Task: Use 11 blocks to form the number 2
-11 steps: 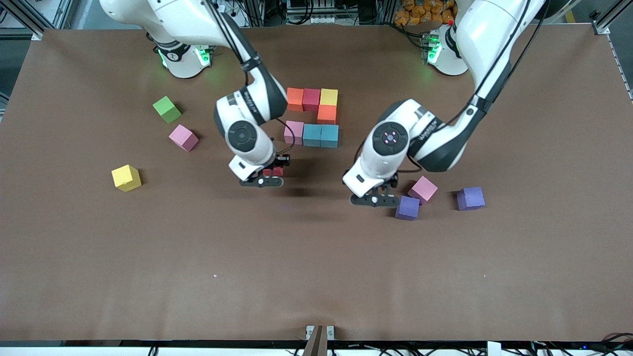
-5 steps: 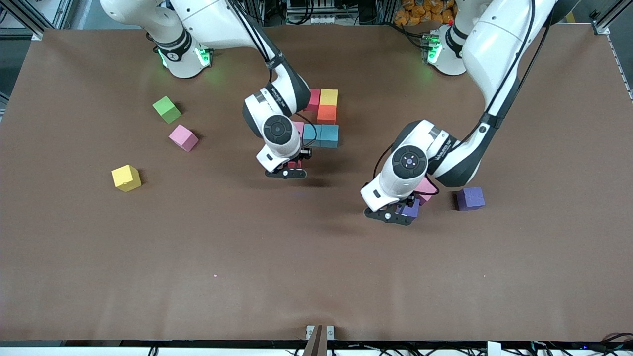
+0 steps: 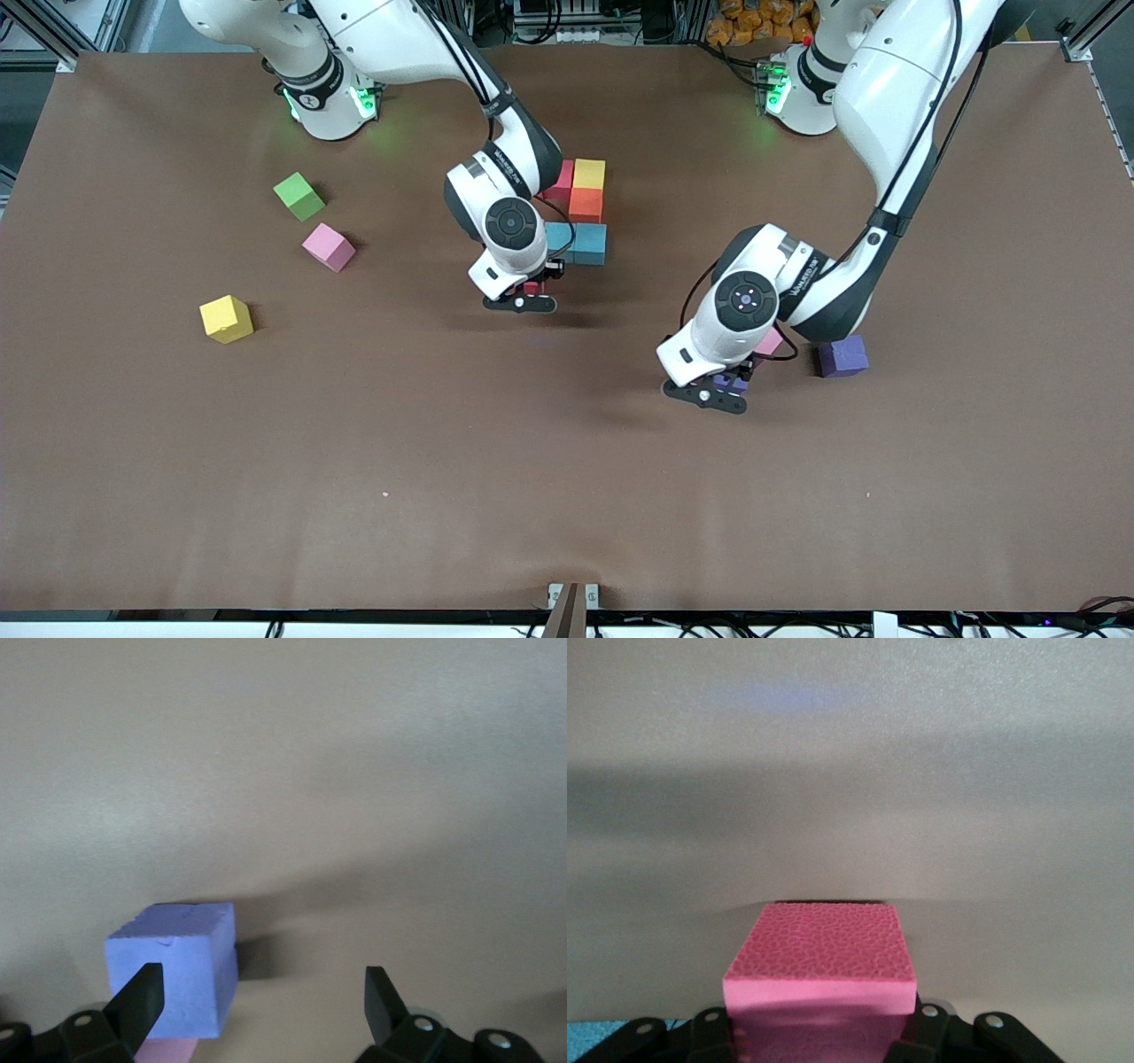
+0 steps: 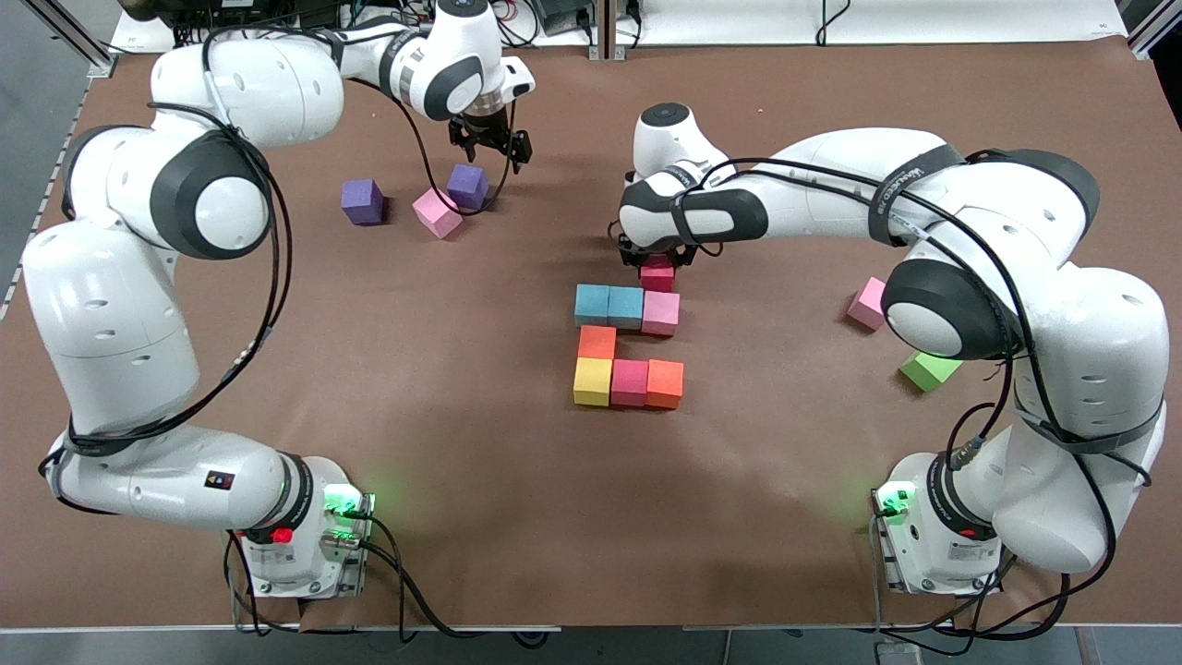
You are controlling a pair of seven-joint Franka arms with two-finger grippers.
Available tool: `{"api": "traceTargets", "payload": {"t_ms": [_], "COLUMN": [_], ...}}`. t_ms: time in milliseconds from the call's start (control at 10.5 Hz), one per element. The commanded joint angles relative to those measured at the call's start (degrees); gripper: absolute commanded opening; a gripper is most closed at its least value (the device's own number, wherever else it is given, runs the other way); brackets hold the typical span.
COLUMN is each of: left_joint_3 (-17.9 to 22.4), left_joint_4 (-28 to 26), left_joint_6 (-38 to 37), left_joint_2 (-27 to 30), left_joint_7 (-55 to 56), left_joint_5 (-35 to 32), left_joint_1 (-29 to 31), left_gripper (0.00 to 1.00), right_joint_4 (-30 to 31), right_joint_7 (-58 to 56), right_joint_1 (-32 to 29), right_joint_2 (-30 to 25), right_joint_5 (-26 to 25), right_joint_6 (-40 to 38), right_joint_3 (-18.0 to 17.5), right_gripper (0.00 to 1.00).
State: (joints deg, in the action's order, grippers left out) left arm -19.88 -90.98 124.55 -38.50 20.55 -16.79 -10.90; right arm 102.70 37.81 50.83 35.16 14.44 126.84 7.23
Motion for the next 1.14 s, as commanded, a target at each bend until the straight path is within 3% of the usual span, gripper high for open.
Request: {"api": "traceTargets", "payload": {"t_ms": [0, 190, 1047], "left_joint_3": [0.19, 1.94, 2.92], "left_joint_4": [0.02, 0.02, -2.0], "left_joint_6": [0.6, 1.04, 2.63], "left_joint_2": [0.18, -0.17, -0.96], "left_joint_7": [-0.78, -1.65, -1.83], "left_joint_5": [-1.57, -1.05, -0.78], "left_joint_1": [0.35, 0.36, 1.32], "left_gripper": [1.0, 1.0, 1.0], "right_joint_4": [1.36, 4.51, 8.66], "right_joint_7": [1.57, 1.48, 1.57], "right_joint_1": [-1.25, -2.13, -2.31], "right_joint_2": [-0.62, -2.46, -4.14], "right_joint_5": [-1.87, -1.87, -3.28], "right_joint_6": [-0.01, 3.31, 5.7], "right_joint_3": [-1.16, -1.6, -3.45], "right_gripper": [0.42, 0.42, 0.41]}}
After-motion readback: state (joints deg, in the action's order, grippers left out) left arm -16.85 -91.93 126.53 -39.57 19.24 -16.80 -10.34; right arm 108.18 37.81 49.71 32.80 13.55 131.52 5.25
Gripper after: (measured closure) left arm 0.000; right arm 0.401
